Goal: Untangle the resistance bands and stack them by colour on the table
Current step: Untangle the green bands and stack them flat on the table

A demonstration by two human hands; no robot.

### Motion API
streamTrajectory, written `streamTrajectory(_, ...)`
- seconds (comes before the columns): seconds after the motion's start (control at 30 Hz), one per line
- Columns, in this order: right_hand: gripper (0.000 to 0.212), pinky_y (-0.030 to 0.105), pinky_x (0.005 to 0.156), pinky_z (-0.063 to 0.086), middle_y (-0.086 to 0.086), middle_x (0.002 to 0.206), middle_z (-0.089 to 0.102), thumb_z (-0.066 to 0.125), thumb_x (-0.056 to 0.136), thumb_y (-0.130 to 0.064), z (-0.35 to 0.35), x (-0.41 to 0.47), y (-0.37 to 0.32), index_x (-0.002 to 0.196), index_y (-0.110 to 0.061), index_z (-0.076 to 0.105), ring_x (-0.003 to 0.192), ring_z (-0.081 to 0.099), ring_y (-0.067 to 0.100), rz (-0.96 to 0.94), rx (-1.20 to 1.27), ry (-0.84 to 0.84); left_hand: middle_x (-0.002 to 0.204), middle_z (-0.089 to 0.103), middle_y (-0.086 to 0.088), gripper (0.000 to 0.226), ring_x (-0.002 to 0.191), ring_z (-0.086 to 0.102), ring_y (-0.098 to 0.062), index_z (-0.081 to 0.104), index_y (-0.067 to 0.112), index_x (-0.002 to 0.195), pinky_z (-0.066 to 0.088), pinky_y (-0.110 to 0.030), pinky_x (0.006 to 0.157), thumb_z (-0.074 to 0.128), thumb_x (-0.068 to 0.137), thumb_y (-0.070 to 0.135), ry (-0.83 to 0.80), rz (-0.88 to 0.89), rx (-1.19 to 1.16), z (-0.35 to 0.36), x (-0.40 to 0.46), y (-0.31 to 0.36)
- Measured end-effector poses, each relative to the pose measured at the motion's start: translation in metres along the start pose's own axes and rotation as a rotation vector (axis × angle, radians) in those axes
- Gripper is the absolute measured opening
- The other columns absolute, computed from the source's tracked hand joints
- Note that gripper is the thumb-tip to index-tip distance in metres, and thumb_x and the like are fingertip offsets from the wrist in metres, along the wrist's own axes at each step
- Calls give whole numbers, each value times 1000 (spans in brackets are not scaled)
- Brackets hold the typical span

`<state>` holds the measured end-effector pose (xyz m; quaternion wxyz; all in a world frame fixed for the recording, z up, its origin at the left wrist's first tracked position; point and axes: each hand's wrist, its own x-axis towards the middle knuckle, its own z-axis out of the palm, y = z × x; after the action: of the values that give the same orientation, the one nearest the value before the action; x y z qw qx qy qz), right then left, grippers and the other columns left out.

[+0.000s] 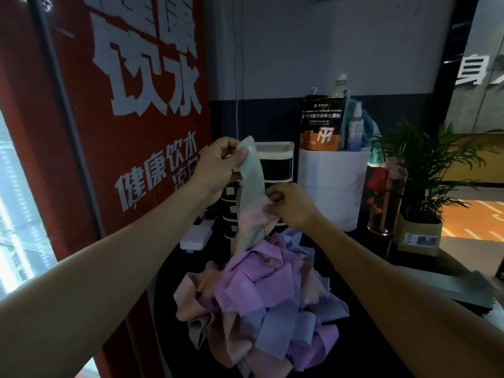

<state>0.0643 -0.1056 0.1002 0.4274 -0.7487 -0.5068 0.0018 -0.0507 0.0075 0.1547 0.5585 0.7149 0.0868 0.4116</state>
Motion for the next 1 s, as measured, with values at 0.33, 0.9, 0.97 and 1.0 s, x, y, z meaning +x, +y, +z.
streamTrajectory(0.33, 8, 0, 59, 39, -11, 73, 58, 62, 86, -8, -19, 23, -26, 89, -6, 68, 65, 51, -5, -135, 80, 281, 80, 57, 1, 15, 72, 57, -7, 52, 16, 81, 52, -19, 60, 50, 95, 11, 117, 85, -6, -3, 13, 20)
streamTrajectory(0.9, 13, 19, 75, 48, 6, 89, 68, 62, 88, -14, -80, 63, -69, 93, -5, 69, 78, 61, 12, -199, 126, 576, 95, 56, -2, 9, 90, 57, -14, 50, 13, 96, 55, -28, 74, 47, 97, 21, 153, 76, -78, -2, 26, 45)
streamTrajectory(0.97, 12, 23, 76, 49, 3, 85, 66, 62, 88, -16, -82, 58, -65, 92, -6, 69, 78, 62, 13, -191, 102, 560, 99, 55, -4, 9, 92, 57, -16, 50, 14, 96, 55, -29, 75, 46, 98, 22, 115, 52, -52, 8, 23, 43)
streamTrajectory(1.0, 13, 23, 76, 50, 2, 84, 66, 63, 88, -16, -82, 54, -62, 91, -6, 69, 77, 62, 13, -184, 84, 553, 102, 55, -4, 10, 93, 57, -17, 51, 14, 97, 55, -30, 76, 46, 98, 23, 102, 41, -35, 13, 20, 41)
